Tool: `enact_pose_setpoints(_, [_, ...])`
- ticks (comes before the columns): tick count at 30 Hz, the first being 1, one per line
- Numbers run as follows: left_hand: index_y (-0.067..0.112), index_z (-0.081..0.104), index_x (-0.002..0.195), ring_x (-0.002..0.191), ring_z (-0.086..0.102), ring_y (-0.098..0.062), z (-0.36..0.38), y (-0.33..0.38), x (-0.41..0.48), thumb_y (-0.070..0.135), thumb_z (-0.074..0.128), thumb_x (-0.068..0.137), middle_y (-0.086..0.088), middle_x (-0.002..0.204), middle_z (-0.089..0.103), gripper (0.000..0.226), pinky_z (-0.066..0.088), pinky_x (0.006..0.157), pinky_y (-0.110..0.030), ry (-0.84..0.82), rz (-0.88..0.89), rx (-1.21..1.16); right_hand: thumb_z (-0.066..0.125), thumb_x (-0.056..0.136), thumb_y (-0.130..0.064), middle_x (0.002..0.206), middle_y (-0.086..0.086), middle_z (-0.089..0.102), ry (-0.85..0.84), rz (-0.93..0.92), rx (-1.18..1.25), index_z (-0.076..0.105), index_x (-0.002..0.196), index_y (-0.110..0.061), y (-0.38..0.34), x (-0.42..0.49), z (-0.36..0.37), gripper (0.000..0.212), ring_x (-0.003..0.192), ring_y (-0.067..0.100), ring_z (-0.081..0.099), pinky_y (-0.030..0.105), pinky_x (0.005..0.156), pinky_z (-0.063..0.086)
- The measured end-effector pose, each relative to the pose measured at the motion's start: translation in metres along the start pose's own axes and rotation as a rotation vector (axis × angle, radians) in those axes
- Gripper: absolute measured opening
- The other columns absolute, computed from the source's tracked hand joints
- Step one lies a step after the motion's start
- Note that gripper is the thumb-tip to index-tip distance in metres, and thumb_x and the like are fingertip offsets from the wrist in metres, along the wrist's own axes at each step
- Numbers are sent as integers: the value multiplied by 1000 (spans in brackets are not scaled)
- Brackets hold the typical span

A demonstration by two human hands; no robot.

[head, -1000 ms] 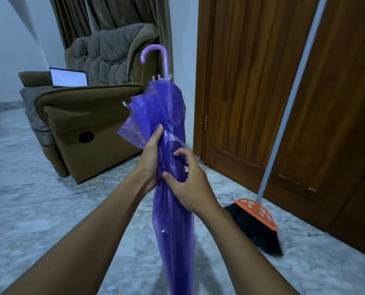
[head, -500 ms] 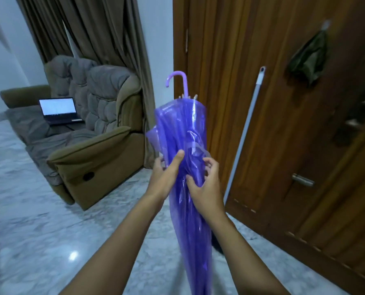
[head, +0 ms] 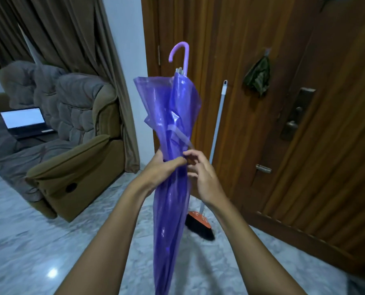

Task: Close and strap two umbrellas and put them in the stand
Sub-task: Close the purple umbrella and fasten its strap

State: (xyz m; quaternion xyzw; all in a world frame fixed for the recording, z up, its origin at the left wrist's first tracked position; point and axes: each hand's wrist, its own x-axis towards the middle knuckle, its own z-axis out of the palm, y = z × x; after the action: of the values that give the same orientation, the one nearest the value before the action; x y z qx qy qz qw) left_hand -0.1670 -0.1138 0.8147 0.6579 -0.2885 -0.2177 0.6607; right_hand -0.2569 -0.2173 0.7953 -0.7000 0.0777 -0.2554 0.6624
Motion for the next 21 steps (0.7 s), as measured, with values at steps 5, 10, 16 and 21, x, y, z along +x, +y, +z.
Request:
enact_pose_setpoints(5, [18,52,127,95,70,-20,-3,3,-7,25,79,62,-6,110,69,71,57,75,-30,69,58,91,38,92,-10,122,8,61,2,64,85,52,88,-38,-12,-9,-2,31,102,28,64,19,64,50])
enact_pose_setpoints(10, [20,52,126,93,68,-21,3,-2,-19,15,75,76,-7,109,67,56,57,71,-29,89,64,108,60,95,-20,74,-8,65,346,-79,-224,53,94,-28,-26,-26,-17,11,63,6,62,29,65,49])
enact_pose_setpoints(16, [19,54,123,91,71,-26,-2,2,-30,15,76,74,-10,106,69,54,61,78,-40,62,25,-23,61,95,-39,107,-6,66,217,-96,-370,71,101,-23,-26,-34,-5,20,101,5,63,20,84,50])
enact_pose_setpoints(21, [13,56,121,85,72,-25,-13,-1,-38,13,76,75,-13,104,70,49,58,69,-31,74,0,-80,54,101,-26,74,-7,64,102,-45,-186,67,91,-14,-28,-39,7,20,63,15,58,23,61,47])
